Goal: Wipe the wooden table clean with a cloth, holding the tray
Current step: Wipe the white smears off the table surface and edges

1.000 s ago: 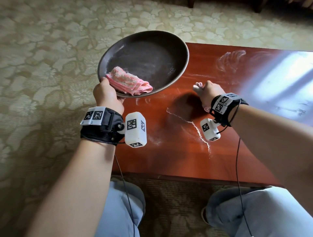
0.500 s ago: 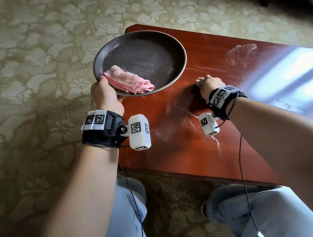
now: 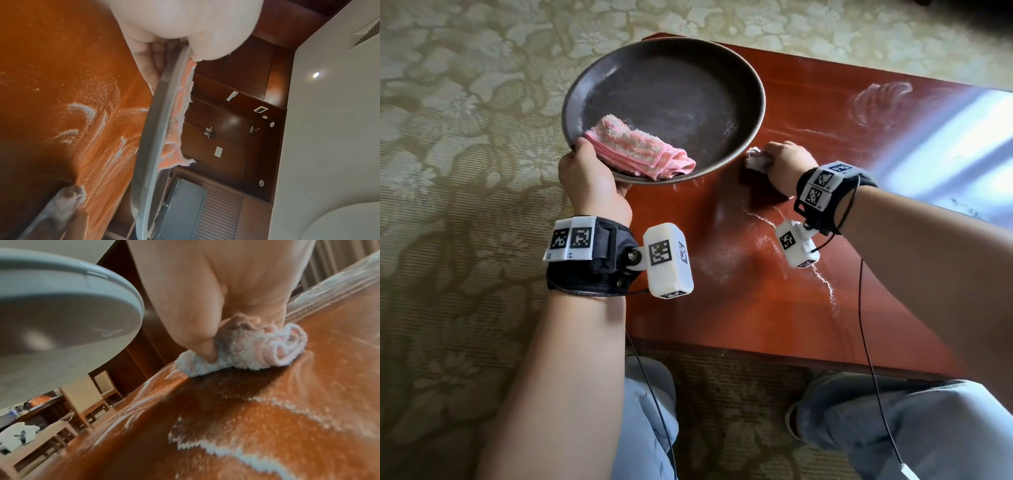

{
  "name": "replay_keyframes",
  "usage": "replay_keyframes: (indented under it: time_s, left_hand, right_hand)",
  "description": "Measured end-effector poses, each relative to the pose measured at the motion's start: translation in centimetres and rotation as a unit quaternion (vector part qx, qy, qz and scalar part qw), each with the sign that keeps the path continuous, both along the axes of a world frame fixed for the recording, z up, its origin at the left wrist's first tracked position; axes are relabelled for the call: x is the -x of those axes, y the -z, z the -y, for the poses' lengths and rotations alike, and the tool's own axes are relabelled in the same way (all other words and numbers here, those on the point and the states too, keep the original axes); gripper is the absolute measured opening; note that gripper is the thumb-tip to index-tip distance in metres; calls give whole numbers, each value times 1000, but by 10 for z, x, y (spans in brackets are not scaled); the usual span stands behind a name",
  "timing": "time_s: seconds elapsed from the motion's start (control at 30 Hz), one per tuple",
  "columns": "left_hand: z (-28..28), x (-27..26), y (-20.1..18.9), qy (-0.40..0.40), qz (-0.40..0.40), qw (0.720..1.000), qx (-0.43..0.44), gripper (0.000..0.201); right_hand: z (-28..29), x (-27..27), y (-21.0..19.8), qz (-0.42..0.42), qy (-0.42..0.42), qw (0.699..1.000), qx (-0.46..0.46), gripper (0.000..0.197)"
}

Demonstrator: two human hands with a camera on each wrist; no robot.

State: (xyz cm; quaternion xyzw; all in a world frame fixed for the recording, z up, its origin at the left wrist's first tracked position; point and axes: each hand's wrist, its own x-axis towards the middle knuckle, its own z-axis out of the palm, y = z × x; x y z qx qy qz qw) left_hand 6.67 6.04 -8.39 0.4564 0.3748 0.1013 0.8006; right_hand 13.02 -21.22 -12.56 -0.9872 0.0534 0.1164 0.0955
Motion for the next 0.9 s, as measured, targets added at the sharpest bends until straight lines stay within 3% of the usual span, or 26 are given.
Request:
replay_keyframes:
  time_s: [0.23, 0.57, 0.7, 0.83, 0.9]
  left_hand:
    - [-4, -1, -6, -13, 17, 999, 25, 31]
    - [-10, 21, -23, -1, 26, 1000, 10, 32]
    - [-15, 27, -24, -4, 37, 999, 24, 33]
    - [-21, 24, -21, -10, 47, 999, 23, 34]
    - [-24, 21, -20, -13, 50, 998, 25, 34]
  right_hand:
    - [-25, 36, 3, 46, -168, 984, -39, 34]
    - [-28, 78, 1, 10, -261, 963, -64, 36]
    - [-27, 81, -7, 12, -224, 969, -102, 31]
    - [-25, 61, -26, 91, -59, 969, -223, 20]
    - [-21, 44, -33, 119, -1, 970, -211, 17]
